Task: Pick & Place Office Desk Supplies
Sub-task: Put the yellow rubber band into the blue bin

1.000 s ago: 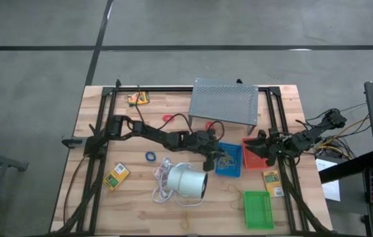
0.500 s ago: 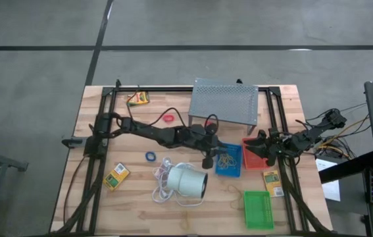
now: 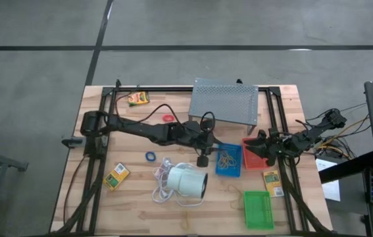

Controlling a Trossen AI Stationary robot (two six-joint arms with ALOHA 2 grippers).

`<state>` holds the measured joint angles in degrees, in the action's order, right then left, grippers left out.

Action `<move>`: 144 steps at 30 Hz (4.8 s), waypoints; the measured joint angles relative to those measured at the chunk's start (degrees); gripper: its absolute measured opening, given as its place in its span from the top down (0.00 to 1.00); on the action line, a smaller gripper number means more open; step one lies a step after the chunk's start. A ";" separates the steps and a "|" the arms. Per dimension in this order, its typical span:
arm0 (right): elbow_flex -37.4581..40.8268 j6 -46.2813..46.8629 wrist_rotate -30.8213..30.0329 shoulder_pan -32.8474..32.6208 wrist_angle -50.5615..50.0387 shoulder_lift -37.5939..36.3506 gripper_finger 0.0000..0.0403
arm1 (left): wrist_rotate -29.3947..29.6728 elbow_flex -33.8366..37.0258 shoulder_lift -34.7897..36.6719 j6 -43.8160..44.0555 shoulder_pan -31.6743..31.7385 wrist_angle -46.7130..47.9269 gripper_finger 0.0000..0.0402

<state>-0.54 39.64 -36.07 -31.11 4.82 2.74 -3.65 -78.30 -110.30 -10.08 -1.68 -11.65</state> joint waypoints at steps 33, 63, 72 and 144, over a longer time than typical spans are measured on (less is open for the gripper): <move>-0.01 -0.01 -0.02 0.00 -0.02 0.42 0.54 | 12.73 55.60 59.17 -1.78 -4.08 -16.84 0.63; -0.01 -0.01 -0.01 0.01 -0.03 0.42 0.54 | 52.11 44.85 52.55 7.26 -34.39 -5.32 0.34; -0.01 -0.01 0.00 0.02 -0.02 0.42 0.54 | 52.78 33.84 41.41 27.48 -39.93 9.65 0.35; 0.01 0.01 0.00 0.00 -0.02 0.42 0.54 | 9.58 -5.05 -9.23 124.67 -35.90 39.77 0.39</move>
<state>-0.54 39.66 -36.07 -31.11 4.80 3.16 5.93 -83.35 -119.52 114.59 -37.58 28.12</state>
